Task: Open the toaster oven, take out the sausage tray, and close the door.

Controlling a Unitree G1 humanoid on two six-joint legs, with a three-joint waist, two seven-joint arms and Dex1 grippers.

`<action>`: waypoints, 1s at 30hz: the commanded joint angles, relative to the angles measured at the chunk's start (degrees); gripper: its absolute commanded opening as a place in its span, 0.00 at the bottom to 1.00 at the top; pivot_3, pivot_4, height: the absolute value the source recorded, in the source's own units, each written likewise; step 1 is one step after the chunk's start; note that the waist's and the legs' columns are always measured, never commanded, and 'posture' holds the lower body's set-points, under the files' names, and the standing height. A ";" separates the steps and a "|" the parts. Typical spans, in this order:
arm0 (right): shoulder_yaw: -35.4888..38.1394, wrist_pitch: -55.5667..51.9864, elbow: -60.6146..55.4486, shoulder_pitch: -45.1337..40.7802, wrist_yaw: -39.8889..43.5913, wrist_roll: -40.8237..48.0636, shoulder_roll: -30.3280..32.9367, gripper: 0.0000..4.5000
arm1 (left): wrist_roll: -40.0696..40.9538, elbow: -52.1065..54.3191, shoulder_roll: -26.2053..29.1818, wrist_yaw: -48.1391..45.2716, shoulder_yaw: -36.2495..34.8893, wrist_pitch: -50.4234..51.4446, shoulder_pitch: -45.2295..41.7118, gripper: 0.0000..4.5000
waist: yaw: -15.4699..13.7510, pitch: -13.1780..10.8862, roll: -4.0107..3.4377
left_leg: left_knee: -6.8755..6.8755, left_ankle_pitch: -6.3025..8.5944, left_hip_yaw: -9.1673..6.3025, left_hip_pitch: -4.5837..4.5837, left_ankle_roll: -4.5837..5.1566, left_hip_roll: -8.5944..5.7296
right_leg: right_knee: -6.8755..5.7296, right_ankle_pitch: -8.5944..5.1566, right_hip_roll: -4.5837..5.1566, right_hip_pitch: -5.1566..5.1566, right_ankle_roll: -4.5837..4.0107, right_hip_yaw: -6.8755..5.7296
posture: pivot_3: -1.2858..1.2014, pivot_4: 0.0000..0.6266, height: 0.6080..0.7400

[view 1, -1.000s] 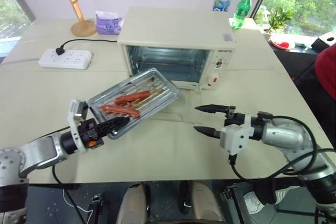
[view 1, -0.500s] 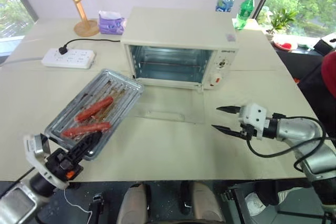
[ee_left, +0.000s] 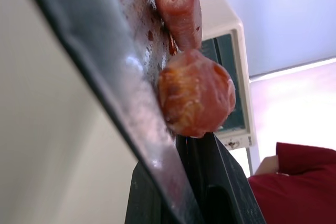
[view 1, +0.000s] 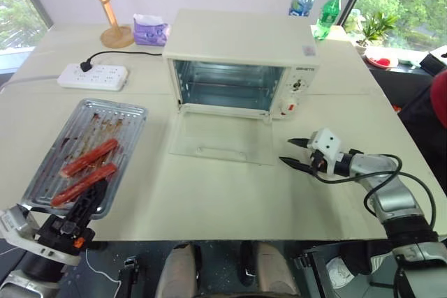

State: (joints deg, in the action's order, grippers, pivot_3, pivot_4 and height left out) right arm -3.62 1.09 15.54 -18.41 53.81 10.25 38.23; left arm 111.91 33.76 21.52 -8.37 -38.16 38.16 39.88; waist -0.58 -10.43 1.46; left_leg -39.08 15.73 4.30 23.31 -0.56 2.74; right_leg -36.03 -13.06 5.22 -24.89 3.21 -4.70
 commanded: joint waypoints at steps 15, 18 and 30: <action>0.10 -11.53 -6.05 -5.34 -1.47 3.58 -9.07 0.66 | 1.08 -3.09 0.57 1.62 -2.22 0.51 -4.29 0.00 | -0.03 0.01 0.00 | 0.00 0.00 -0.02 0.03 0.00 0.09 | 0.00 0.00 -0.12 -0.03 -0.01 0.00 | 0.52 0.24 0.87; 1.36 -16.88 -11.73 -6.99 -2.14 6.62 -9.84 0.66 | 1.08 -3.63 0.69 1.79 -2.48 1.01 -4.41 0.00 | 0.04 0.01 -0.01 | 0.00 0.01 -0.02 0.04 0.00 0.12 | -0.01 0.00 -0.13 -0.06 -0.01 0.00 | 0.52 0.24 0.87; 3.77 -26.61 -24.11 -6.58 -2.19 11.88 -6.27 0.66 | 1.08 -2.47 1.87 2.42 -0.06 3.49 -2.78 0.00 | -0.27 -0.02 -0.05 | 0.09 0.03 -0.04 0.16 0.01 0.12 | 0.05 -0.01 -0.07 -0.18 -0.05 0.00 | 0.52 0.24 0.87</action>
State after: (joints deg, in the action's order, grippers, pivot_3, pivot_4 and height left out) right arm -0.50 -25.59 -4.96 -25.88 50.60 21.12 30.67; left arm 111.93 29.16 22.23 -4.94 -38.62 40.63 36.41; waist -0.85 -10.44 1.41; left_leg -38.99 15.76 4.27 23.48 -0.55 2.85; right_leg -35.97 -13.07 5.19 -25.06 3.17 -4.69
